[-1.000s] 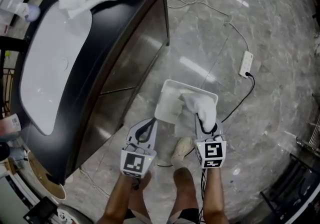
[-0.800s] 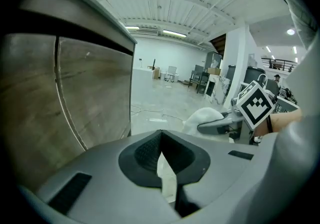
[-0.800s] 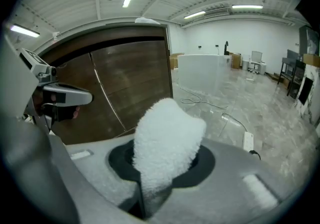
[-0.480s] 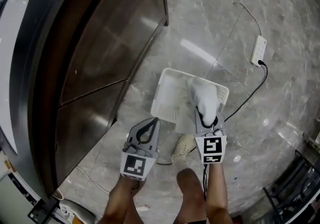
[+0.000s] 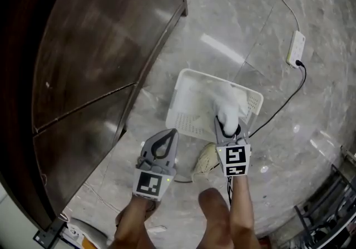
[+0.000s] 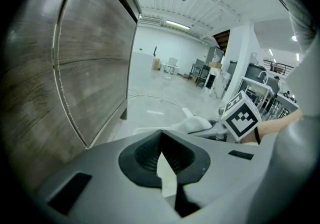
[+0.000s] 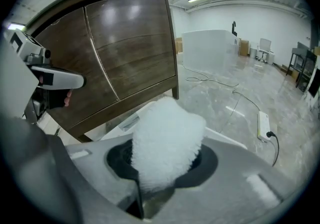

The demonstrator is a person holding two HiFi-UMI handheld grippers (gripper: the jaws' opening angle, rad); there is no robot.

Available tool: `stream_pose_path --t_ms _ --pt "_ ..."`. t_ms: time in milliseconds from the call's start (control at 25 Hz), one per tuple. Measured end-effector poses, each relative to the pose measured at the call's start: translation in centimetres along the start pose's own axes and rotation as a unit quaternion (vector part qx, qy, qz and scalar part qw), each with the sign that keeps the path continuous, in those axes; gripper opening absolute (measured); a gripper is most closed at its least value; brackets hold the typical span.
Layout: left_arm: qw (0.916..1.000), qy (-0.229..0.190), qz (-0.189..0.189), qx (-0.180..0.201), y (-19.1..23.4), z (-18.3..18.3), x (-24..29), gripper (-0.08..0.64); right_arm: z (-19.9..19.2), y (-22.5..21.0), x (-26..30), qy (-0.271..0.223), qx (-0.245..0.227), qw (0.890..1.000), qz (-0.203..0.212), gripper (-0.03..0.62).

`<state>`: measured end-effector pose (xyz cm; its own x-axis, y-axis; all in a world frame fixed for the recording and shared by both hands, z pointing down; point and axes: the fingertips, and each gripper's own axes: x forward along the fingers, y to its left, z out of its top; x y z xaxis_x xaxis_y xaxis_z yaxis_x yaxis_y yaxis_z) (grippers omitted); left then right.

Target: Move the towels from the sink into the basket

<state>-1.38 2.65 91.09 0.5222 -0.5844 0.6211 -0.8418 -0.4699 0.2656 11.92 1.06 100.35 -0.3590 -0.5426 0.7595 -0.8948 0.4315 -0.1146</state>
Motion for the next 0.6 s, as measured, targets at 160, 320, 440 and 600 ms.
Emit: stream_pose_path --t_ms 160,320,440,600 --pt "1.0000 0.001 -0.005 0.005 -0.4 0.2 -0.4 0.009 -0.5 0.2 0.1 0.009 0.025 1.000 0.003 0.321" --pt "0.9999 -0.002 -0.005 0.008 -0.5 0.7 -0.9 0.009 -0.6 0.1 -0.4 0.001 0.035 0.999 -0.008 0.419" --pt "0.9999 -0.009 -0.002 0.008 -0.4 1.4 -1.3 0.009 0.1 0.2 -1.0 -0.004 0.036 0.999 -0.009 0.419" --pt "0.9996 -0.019 -0.004 0.018 -1.1 3.4 -2.4 0.009 1.9 0.4 -2.7 -0.015 0.024 1.000 -0.012 0.419"
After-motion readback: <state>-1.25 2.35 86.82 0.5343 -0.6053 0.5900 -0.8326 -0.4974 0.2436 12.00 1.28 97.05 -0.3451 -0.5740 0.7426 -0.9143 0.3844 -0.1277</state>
